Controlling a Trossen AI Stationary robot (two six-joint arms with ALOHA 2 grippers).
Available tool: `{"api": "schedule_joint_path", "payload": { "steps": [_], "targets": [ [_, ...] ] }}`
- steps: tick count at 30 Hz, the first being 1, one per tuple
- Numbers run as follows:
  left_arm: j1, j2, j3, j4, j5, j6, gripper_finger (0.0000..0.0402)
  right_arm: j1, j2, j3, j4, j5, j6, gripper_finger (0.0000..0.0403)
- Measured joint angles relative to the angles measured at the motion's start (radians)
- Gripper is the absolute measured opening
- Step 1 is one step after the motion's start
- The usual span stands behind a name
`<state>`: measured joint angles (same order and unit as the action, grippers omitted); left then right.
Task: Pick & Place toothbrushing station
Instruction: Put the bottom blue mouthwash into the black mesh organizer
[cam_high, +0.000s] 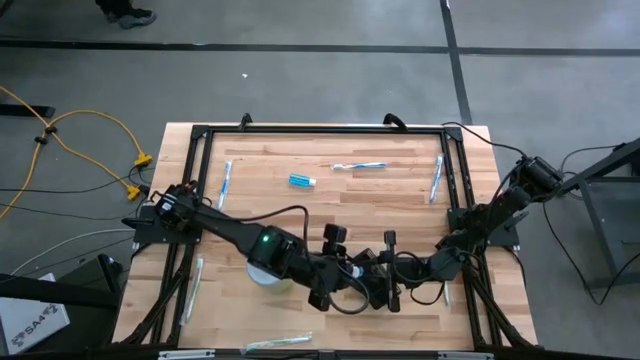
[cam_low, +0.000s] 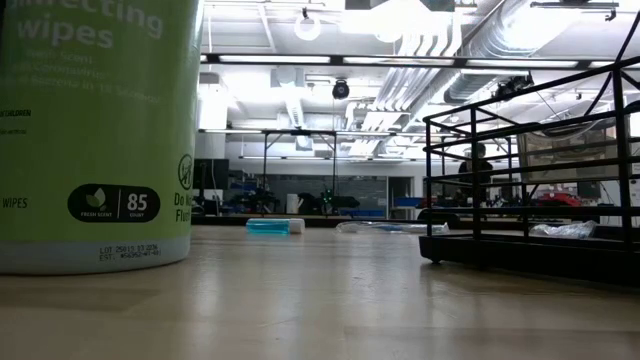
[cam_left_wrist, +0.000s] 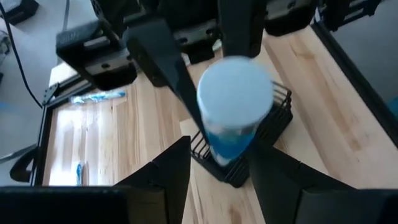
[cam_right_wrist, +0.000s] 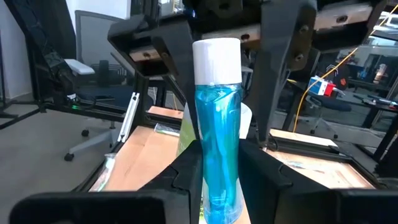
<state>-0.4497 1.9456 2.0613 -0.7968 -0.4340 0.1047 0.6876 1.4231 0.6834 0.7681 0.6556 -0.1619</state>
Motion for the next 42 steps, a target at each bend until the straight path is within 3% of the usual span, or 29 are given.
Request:
{"api": "schedule_joint_path", "payload": {
  "steps": [42],
  "targets": [
    [-0.045, -0.015, 0.000, 0.151, -0.026, 0.081, 0.0142, 0.047, 0.000, 0.000, 0.119, 0.003, -0.143, 0.0080]
  ]
}}
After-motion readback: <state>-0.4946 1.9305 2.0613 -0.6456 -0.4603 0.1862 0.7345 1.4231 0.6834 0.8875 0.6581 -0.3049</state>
